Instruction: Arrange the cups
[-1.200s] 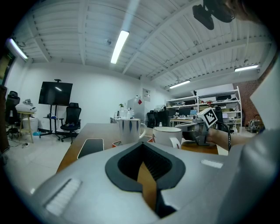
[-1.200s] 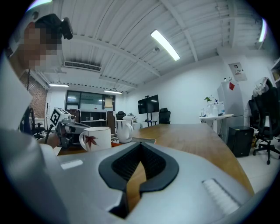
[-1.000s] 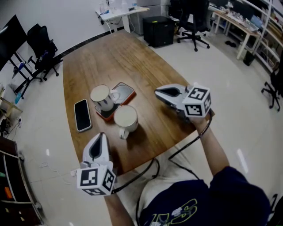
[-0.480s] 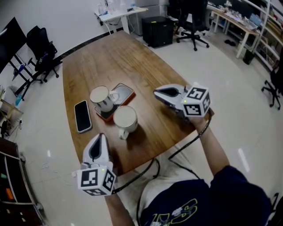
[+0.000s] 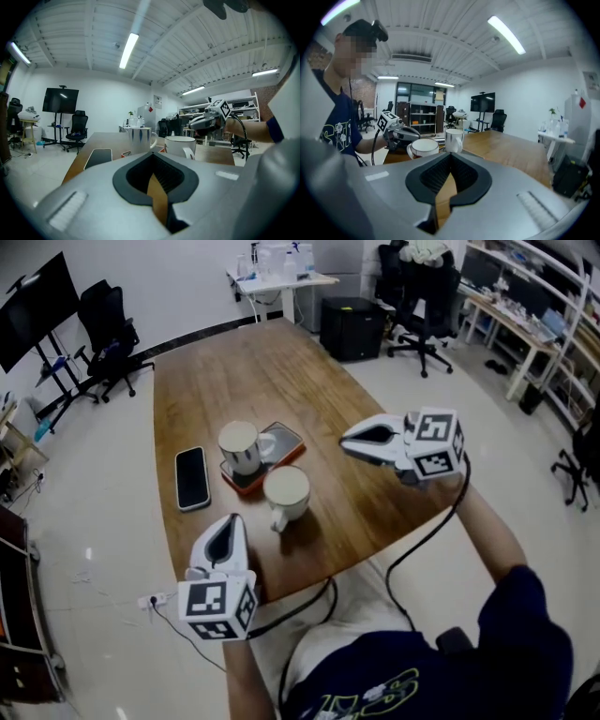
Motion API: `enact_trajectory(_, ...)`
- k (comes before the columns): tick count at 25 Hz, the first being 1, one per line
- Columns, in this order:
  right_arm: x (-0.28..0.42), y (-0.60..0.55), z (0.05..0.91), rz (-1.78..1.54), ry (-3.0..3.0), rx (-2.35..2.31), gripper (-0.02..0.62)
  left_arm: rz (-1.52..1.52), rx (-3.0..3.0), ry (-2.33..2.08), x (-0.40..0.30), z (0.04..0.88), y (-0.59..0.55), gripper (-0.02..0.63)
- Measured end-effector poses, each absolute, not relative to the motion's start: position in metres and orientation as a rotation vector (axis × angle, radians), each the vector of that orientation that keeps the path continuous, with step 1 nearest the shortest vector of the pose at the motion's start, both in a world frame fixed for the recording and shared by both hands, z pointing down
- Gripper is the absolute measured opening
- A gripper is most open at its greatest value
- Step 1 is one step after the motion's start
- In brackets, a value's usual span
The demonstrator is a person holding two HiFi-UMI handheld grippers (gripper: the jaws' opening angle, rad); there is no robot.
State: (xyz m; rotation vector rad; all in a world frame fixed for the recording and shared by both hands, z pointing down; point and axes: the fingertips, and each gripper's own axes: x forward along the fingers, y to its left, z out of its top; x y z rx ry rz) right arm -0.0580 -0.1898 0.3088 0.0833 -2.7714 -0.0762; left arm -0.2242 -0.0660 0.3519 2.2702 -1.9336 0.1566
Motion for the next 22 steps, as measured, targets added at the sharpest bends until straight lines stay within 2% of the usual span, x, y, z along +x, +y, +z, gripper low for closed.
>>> enact_trajectory(3, -0.072, -0.179, 0.282, -0.310, -2.664, 0.050, 0.003, 0.138, 2.369, -1.818, -0.212, 0.350, -0.067, 0.003)
enact_trajectory(6, -0.071, -0.173, 0.288, -0.386, -2.663, 0.092, 0.003, 0.076, 2.617, -1.647, -0.189, 0.309, -0.061, 0.011)
enact_trajectory(9, -0.051, -0.164, 0.290, -0.277, -2.875, 0.253, 0.003, 0.443, 2.831, -1.529, -0.170, 0.262, -0.058, 0.241)
enact_trajectory(11, -0.031, -0.156, 0.291, -0.092, -3.042, 0.357, 0.003, 0.925, 2.916, -1.321, -0.156, 0.263, -0.059, 0.371)
enact_trajectory(12, -0.022, -0.155, 0.293, -0.026, -3.097, 0.403, 0.003, 1.207, 2.913, -1.171, -0.154, 0.273, -0.059, 0.407)
enact_trajectory(14, -0.015, -0.155, 0.299, 0.017, -3.149, 0.475, 0.003, 1.676, 2.809, -0.849, -0.159, 0.299, -0.061, 0.408)
enact_trajectory(16, -0.014, -0.155, 0.309, 0.018, -3.154, 0.494, 0.003, 1.907, 2.699, -0.571, -0.162, 0.314, -0.066, 0.408)
enact_trajectory(22, -0.020, -0.150, 0.322, -0.015, -3.076, 0.413, 0.003, 1.904, 2.492, -0.322, -0.149, 0.312, -0.107, 0.408)
